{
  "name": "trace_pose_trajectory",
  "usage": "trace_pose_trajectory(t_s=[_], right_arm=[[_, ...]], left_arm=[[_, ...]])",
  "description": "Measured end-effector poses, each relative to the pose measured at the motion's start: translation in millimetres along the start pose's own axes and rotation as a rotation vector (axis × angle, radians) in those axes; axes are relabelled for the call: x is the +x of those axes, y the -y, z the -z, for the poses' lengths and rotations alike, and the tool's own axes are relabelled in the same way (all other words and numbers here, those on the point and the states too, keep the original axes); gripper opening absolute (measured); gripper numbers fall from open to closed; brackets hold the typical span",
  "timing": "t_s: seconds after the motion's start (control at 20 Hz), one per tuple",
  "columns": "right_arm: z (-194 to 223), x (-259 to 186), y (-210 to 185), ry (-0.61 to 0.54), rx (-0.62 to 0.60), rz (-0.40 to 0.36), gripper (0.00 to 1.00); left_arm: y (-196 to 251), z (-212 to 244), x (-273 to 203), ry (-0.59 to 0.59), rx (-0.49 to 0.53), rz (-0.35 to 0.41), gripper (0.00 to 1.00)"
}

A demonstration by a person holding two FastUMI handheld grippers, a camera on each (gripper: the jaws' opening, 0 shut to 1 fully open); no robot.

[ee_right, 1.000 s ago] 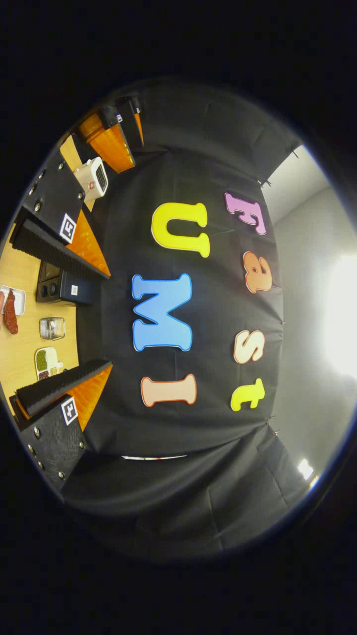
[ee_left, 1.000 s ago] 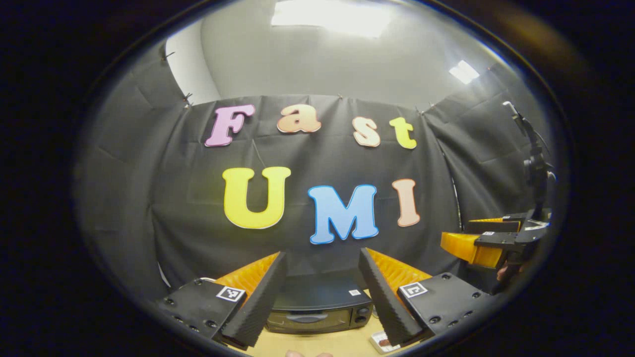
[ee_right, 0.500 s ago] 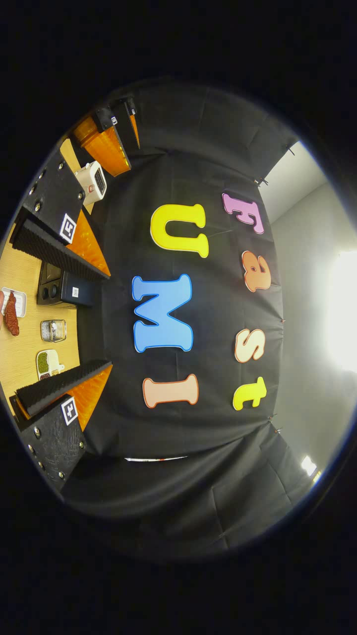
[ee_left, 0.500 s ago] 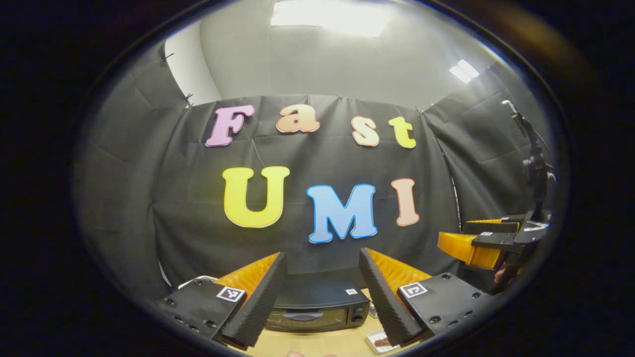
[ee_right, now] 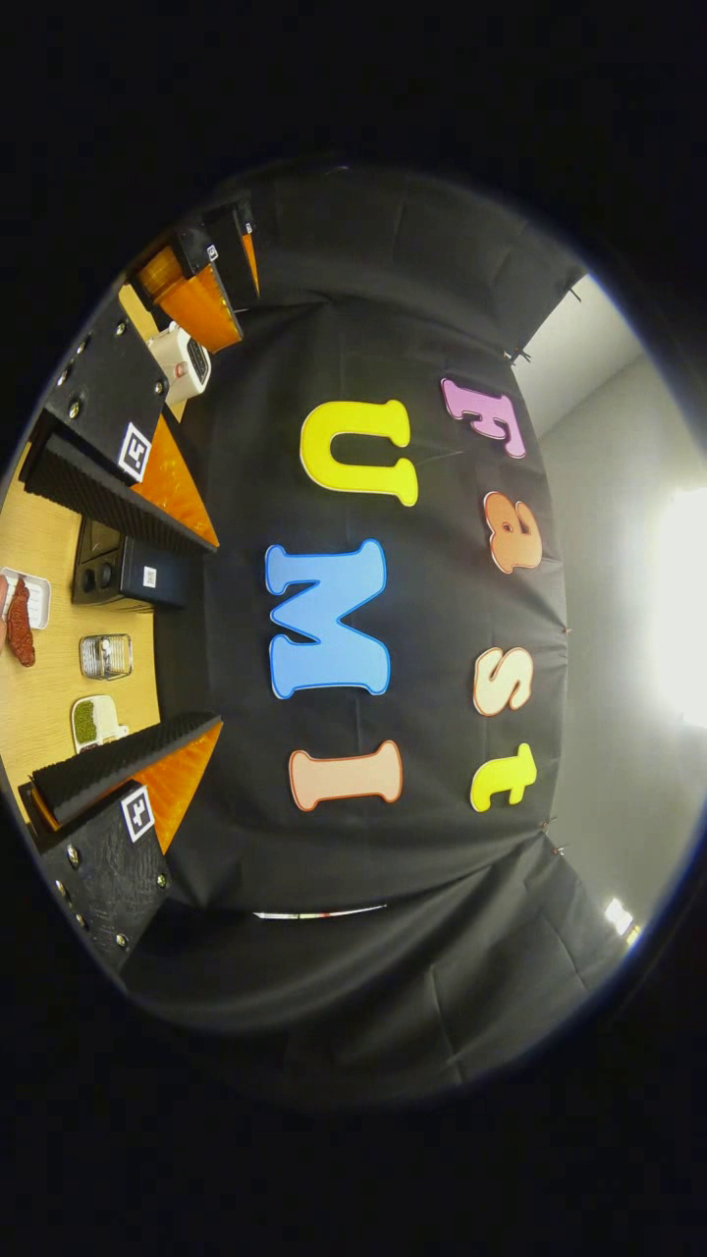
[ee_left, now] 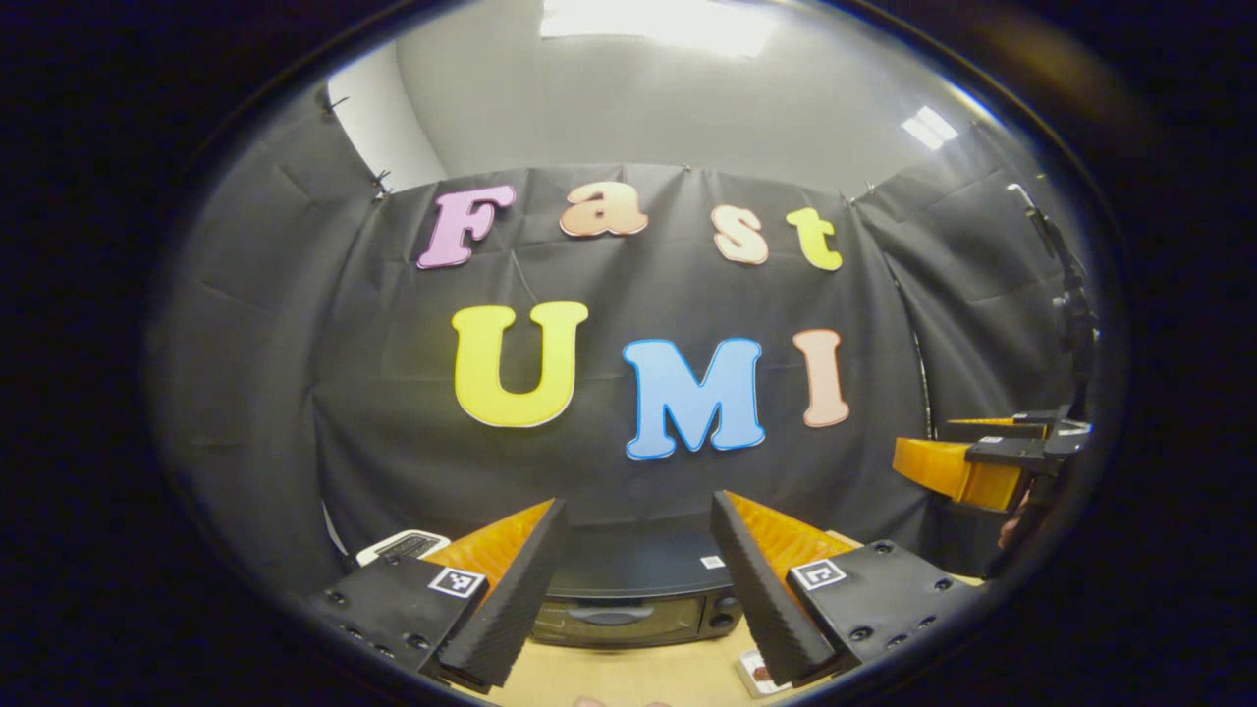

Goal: Open the electric oven with the left hand, put the food in, and close the electric oven.

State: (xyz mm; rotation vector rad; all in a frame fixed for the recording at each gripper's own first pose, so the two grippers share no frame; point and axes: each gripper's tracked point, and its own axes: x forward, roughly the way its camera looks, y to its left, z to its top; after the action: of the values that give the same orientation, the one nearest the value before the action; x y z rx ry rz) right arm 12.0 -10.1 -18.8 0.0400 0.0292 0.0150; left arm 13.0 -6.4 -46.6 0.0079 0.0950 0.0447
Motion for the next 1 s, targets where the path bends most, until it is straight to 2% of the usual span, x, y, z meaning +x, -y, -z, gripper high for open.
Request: trace_pose_trajectory(t_s=[0.2,0.35,0.5,0.7,0.85,1.0], right_arm=[[8.3,5.3,7.4,-0.021,-0.006,0.014,0.96],[21.5,5.9,14.8,-0.051,-0.015,0.031,0.97],[33.7,3.6,19.4,-0.082,-0.025,0.038,0.97],[43.0,3.4,29.6,-0.104,-0.02,0.065,0.97],[39.9,-0.2,39.0,-0.101,-0.035,0.083,0.97],[43.5,-5.0,52.6,-0.114,-0.036,0.12,0.97]], left_arm=[[-2.1,56.6,17.1,-0.094,-0.041,-0.001,1.0],[0.3,109.2,33.4,-0.199,-0.04,0.011,0.94],[-0.9,139.9,53.1,-0.256,-0.007,0.034,1.0],[-8.2,175.2,92.3,-0.311,-0.013,0.016,0.98],[-16.2,210.0,123.1,-0.381,-0.027,0.005,1.0],[-29.6,246.2,145.3,-0.456,-0.039,-0.023,0.96]])
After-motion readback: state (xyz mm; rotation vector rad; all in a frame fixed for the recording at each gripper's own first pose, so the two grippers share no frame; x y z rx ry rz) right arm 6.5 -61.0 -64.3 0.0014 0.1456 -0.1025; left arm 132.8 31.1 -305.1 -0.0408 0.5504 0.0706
